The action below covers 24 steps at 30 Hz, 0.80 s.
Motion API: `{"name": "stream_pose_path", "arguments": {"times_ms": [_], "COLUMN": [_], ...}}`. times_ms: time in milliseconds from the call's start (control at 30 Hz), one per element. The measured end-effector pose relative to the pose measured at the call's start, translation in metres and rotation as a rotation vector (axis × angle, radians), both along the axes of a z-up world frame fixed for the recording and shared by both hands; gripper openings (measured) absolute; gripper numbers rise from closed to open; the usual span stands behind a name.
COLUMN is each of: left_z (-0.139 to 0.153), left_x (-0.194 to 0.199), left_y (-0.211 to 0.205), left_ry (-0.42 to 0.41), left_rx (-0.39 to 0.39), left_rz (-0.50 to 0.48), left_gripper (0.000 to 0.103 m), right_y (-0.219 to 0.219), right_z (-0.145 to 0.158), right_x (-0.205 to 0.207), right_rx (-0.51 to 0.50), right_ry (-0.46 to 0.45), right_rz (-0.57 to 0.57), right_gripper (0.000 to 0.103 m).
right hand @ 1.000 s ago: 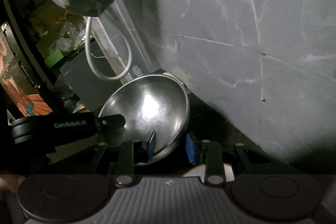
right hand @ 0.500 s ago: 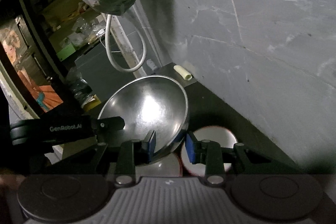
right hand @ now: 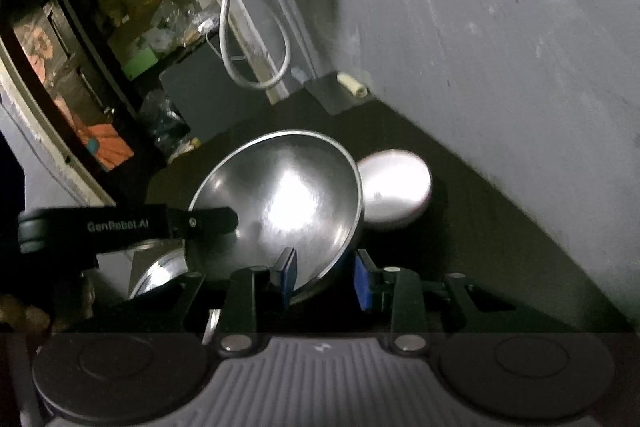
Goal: Organize plates and bowls
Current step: 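Lift the steel pot with both grippers and carry it toward the plate stack, then lower the steel pot beside the plate stack and open both grippers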
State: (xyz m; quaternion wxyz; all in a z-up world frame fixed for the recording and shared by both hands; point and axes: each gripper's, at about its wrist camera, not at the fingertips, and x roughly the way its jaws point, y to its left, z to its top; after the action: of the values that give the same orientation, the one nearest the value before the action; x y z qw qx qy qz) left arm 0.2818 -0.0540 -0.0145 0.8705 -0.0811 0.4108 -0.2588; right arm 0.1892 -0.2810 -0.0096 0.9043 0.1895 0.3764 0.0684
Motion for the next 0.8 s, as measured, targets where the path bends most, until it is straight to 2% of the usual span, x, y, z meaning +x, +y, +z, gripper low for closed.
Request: {"name": "stream_pose_path", "arguments": {"times_ms": [267, 800], "left_z": [-0.008, -0.037], "left_x": [-0.02, -0.053], "left_y": [-0.007, 0.003], "left_ry": [0.036, 0.2], "left_rx": [0.04, 0.124], "left_rz": [-0.075, -0.141], "left_gripper": [0.018, 0.019], "right_y": [-0.007, -0.004], "right_z": [-0.01, -0.023], "right_x": [-0.03, -0.056], "right_rx": [0.022, 0.053], "right_ry": [0.077, 0.197], "right_rz": [0.007, 0.065], "right_gripper": [0.034, 0.034]}}
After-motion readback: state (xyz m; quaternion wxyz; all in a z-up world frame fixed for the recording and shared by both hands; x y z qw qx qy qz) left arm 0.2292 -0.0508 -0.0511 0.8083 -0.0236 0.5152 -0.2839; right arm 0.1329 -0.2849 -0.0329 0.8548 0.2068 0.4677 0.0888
